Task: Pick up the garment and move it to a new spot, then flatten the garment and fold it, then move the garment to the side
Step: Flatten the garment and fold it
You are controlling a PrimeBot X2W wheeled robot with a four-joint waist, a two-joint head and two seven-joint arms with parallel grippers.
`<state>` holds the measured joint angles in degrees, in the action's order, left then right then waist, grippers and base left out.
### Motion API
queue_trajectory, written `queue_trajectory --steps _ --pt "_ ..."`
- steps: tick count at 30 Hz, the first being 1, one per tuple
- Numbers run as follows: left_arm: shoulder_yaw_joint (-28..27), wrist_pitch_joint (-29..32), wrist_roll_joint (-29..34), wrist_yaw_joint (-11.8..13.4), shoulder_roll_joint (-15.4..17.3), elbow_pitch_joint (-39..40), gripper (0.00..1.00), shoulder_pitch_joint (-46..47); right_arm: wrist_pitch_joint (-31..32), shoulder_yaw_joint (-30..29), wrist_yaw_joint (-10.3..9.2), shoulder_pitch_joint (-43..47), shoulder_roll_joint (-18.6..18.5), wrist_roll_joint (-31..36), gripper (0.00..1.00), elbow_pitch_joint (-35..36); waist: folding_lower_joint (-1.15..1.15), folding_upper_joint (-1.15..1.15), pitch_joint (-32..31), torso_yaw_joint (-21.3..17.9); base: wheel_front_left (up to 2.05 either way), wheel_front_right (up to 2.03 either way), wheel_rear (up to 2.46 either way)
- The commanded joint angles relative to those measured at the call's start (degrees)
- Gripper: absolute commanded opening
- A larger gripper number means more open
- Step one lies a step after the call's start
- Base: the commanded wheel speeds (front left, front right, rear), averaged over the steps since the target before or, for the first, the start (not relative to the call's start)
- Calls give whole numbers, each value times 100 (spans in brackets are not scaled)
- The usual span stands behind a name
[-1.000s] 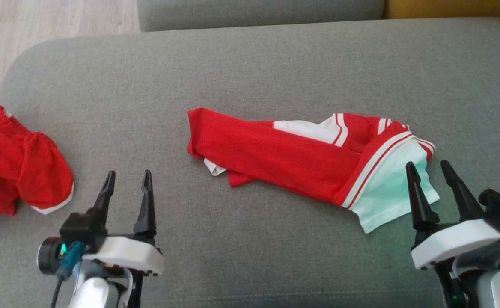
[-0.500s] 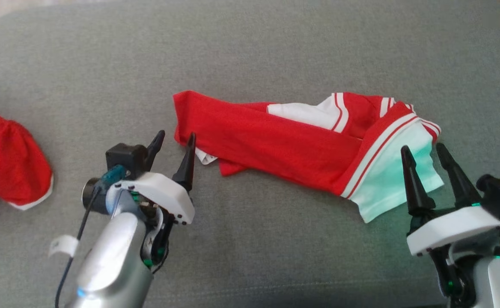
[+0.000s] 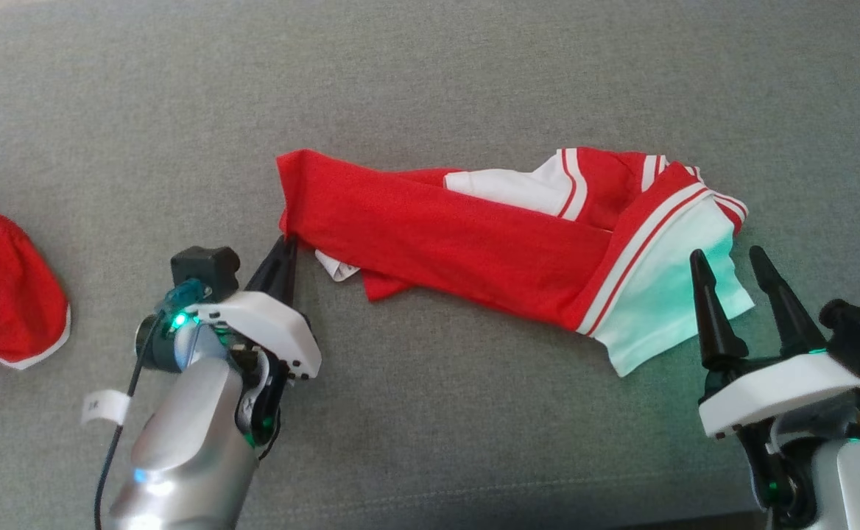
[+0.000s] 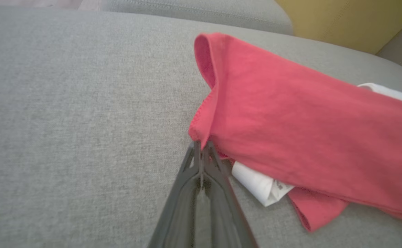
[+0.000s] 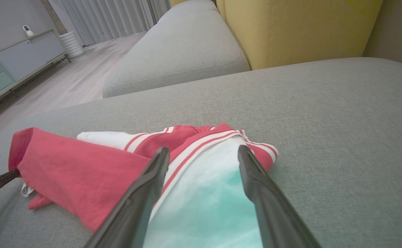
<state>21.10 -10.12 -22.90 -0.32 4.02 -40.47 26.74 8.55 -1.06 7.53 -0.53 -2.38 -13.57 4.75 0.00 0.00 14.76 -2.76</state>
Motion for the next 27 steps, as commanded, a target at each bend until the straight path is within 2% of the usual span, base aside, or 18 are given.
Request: queue_trajectory --steps 1,5,8,17,23,27 --pt "-196 -71 -28 -31 79 157 0 249 -64 113 -4 -161 -50 -31 100 186 0 0 -7 8 0 0 0" --pt "-98 -117 24 -135 156 418 0 220 -76 79 -4 -134 -50 -48 100 161 0 0 -63 59 0 0 0" --pt "16 146 59 -211 291 888 0 140 -72 30 -4 -90 -50 -60 100 140 0 0 -128 126 0 0 0" --pt "133 1930 -85 -215 1059 3357 0 -359 -44 -39 -4 7 -50 -146 100 90 0 0 -307 279 0 0 0" --pt "62 3001 -388 -38 1496 4836 0 -985 -54 -94 -4 49 -50 -208 100 54 0 0 -360 320 0 0 0" --pt "-46 3567 -716 141 1714 5329 0 -1558 -33 -125 -4 68 -50 -248 100 30 0 0 -354 341 0 0 0"
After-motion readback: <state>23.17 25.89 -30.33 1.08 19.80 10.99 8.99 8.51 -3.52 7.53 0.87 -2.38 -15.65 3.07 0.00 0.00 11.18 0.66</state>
